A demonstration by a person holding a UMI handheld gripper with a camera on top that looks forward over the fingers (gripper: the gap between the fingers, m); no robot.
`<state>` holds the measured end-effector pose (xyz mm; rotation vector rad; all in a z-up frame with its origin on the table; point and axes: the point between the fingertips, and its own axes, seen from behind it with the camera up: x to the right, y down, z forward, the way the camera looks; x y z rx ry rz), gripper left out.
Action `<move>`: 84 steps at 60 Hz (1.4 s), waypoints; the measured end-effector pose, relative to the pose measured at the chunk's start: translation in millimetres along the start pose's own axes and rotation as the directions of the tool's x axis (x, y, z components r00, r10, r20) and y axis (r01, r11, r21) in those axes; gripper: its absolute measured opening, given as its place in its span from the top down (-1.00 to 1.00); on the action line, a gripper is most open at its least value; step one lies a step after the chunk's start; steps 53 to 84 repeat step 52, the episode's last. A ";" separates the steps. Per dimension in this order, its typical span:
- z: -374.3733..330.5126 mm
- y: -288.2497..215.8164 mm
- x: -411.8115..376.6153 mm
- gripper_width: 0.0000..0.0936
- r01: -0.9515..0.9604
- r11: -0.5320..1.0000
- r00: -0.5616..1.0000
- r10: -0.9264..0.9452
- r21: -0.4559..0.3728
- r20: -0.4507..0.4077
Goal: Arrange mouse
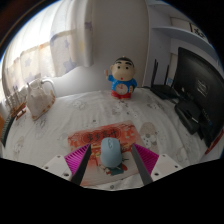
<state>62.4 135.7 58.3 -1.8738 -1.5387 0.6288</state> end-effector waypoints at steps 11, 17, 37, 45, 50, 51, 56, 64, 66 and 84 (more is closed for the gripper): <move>-109.1 -0.2 -23.8 -0.81 -0.001 1.000 1.000 0.001 -0.021 0.028; -148.9 7.5 -31.8 -0.81 -0.011 0.999 0.999 0.012 -0.042 0.031; -202.9 22.6 -36.1 -0.81 0.054 0.998 0.998 -0.054 -0.029 -0.018; -207.1 26.7 -39.8 -0.82 0.075 0.997 0.997 -0.076 -0.026 -0.025; -210.9 25.1 -42.4 -0.81 0.076 0.997 0.997 -0.077 -0.016 -0.023; -211.3 24.7 -43.0 -0.81 0.073 0.997 0.997 -0.073 -0.015 -0.020; -211.6 24.3 -43.9 -0.82 0.068 0.998 0.998 -0.068 -0.014 -0.019; -211.6 24.3 -43.9 -0.82 0.068 0.998 0.998 -0.068 -0.014 -0.019; -211.6 24.3 -43.9 -0.82 0.068 0.998 0.998 -0.068 -0.014 -0.019; -211.6 24.3 -43.9 -0.82 0.068 0.998 0.998 -0.068 -0.014 -0.019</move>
